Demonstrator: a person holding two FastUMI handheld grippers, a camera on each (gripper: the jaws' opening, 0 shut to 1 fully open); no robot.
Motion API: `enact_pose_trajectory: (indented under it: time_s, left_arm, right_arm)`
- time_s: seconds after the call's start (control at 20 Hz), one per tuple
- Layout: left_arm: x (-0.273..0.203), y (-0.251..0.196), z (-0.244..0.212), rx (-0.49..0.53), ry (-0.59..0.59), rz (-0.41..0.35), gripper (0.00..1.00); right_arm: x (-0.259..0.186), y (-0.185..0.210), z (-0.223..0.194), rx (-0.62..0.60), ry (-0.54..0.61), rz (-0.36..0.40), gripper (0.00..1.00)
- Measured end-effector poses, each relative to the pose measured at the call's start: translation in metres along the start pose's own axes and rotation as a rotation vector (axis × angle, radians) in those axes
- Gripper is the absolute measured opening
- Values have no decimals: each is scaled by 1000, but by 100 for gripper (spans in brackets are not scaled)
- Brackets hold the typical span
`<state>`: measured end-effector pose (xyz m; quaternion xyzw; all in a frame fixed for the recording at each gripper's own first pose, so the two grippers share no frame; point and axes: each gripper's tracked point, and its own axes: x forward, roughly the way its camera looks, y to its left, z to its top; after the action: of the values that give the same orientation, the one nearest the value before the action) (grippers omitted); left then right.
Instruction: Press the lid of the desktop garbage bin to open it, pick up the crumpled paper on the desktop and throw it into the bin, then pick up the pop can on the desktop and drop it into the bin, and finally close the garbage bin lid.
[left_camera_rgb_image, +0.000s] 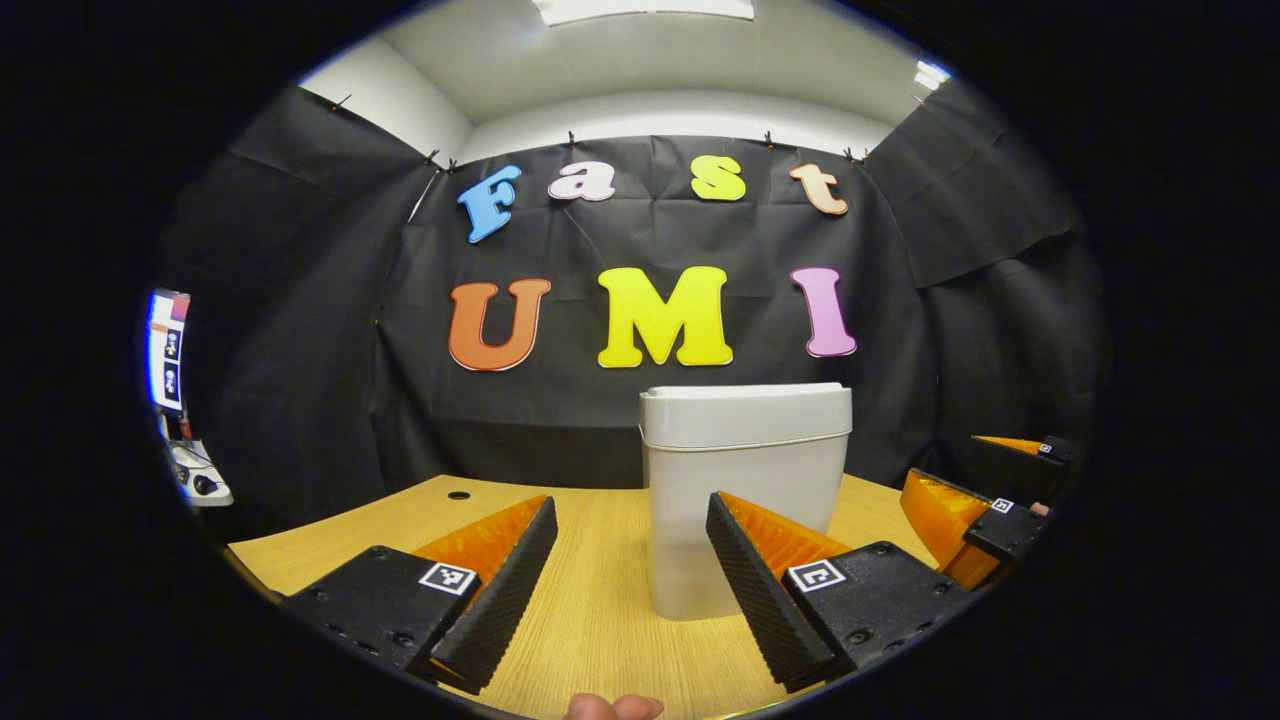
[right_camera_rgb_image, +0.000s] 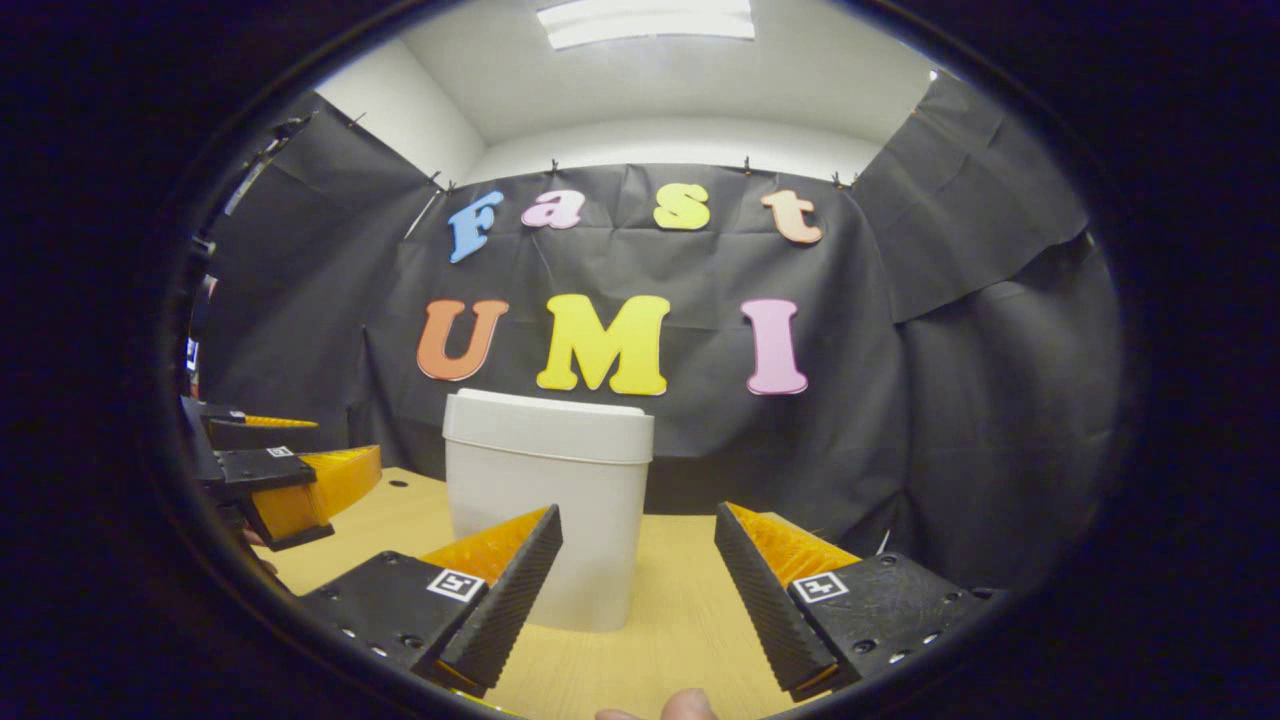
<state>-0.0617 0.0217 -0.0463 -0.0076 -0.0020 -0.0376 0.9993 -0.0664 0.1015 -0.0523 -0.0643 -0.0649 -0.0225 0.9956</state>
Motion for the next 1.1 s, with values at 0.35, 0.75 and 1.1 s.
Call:
enact_pose_trajectory:
  time_s: [0.35, 0.75, 1.1]
  left_arm:
    - [-1, -3, -3, 21, 2, 5, 97]
    - [-2, 1, -1, 29, -1, 20, 97]
    - [-4, 4, 4, 31, -11, 32, 97]
  right_arm:
    - [2, -1, 5, 25, 17, -8, 96]
    - [5, -5, 8, 30, 54, -8, 95]
    - [7, -3, 16, 15, 55, -19, 97]
